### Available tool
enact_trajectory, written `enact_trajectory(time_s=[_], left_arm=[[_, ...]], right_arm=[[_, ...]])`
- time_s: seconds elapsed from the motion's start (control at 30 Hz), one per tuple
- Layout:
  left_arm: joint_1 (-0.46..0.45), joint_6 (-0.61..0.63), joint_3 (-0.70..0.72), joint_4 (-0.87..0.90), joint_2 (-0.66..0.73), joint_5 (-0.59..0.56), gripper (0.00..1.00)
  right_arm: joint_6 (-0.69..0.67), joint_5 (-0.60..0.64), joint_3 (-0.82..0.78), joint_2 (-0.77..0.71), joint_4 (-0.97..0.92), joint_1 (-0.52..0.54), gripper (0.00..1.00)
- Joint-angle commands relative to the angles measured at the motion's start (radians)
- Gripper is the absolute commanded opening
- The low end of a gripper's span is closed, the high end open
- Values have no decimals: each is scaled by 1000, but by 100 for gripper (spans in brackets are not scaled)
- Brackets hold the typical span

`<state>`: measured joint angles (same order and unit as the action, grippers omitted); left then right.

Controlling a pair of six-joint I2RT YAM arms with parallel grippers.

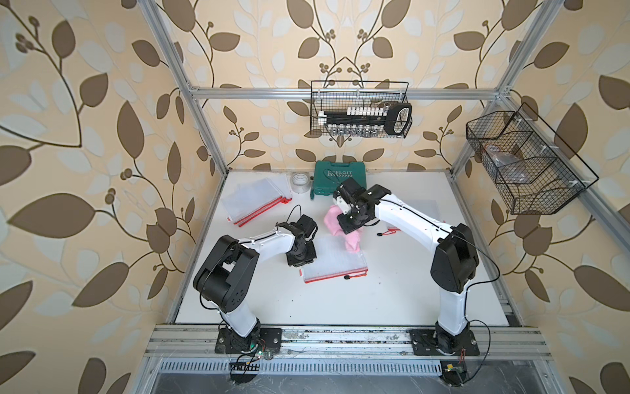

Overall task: Wipe the document bag
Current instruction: Wipe the dirt from the document bag.

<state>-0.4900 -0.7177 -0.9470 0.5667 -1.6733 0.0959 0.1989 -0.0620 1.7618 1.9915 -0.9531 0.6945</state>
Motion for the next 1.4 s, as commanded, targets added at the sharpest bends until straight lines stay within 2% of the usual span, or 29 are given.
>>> enact_trajectory(time_s=[0.0, 0.03, 0.13, 0.2, 0.27, 0.33, 0.5, 0.57, 0.67, 0.73, 0.83, 0.97, 1.1, 1.17, 1.3, 1.37], left_arm=[[2, -28, 17, 44, -56, -35, 28], [2, -29, 16, 45, -52, -39, 27], [2, -38, 35, 50, -24, -61, 27], [5, -45, 53, 52, -6, -70, 27], [7, -51, 66, 49, 2, -73, 27], [7, -51, 71, 46, -2, -66, 27], [7, -56, 93, 35, 3, -67, 26], [8, -54, 98, 35, 11, -71, 26], [7, -55, 98, 31, 19, -66, 26], [7, -55, 92, 30, 20, -64, 26], [7, -57, 85, 34, 21, -74, 26], [7, -59, 83, 41, 34, -92, 26], [10, -68, 102, 37, 44, -99, 26], [13, -72, 114, 30, 45, -97, 26], [22, -71, 129, 24, 50, -99, 25], [27, -68, 131, 21, 53, -99, 25]], right_arm=[[88, -258, -63, 99, 33, 37, 0], [115, -326, -79, 116, 85, 37, 0], [160, -407, -69, 184, 149, 34, 0], [191, -441, -91, 195, 202, 24, 0], [206, -424, -111, 207, 194, 16, 0], [218, -334, -172, 181, 166, -50, 0], [146, 146, -295, 35, -6, -178, 0], [111, 196, -308, -23, -28, -194, 0], [61, 96, -240, -55, -63, -114, 0], [71, -61, -167, -23, -71, -37, 0], [134, -246, -134, 58, 13, 40, 0], [232, -359, -171, 166, 128, 44, 0], [317, -396, -333, 132, 251, -33, 0], [296, -332, -384, 101, 214, -81, 0], [200, 40, -424, -36, 41, -177, 0], [164, 152, -408, -97, -16, -187, 0]])
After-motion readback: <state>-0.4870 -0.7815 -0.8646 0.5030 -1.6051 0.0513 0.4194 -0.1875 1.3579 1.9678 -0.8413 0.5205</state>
